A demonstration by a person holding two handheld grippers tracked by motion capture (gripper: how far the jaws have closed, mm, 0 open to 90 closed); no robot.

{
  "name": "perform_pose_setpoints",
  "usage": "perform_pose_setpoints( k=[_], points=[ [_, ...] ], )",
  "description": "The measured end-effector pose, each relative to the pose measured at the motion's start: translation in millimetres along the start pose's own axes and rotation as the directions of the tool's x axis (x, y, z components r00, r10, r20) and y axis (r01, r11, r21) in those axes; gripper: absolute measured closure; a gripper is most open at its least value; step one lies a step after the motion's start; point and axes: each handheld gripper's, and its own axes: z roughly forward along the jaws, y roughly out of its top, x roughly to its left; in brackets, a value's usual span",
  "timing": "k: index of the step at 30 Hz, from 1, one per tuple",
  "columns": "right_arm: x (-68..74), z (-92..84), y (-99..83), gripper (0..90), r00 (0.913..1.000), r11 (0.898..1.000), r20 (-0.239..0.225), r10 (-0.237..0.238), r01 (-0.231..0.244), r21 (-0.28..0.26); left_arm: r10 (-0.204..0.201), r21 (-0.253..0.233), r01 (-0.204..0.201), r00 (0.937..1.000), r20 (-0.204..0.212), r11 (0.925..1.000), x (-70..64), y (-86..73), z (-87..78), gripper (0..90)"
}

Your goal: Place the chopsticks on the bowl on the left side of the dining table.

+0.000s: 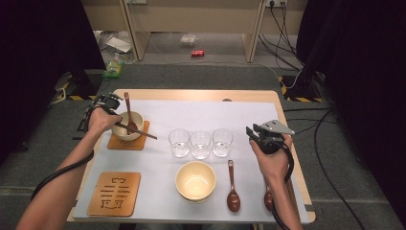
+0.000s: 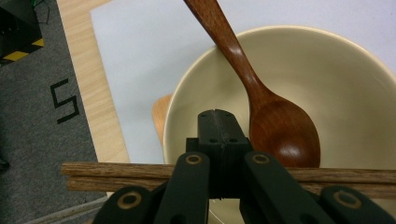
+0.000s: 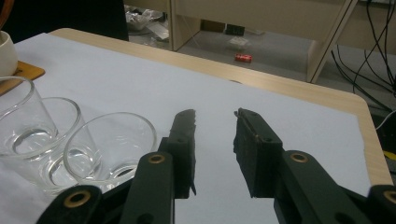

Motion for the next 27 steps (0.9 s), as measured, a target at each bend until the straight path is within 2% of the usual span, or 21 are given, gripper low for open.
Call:
perform_pose_setpoints(
  k=[27],
  points=[
    [1.4, 0.9, -0.4, 68.0, 1.0000, 1.000, -0.005, 0.000, 0.000, 0.001, -0.006, 0.046, 0.005, 0.9997, 0.023, 0.9989, 0.9, -8.9, -1.2, 89.8]
  ],
)
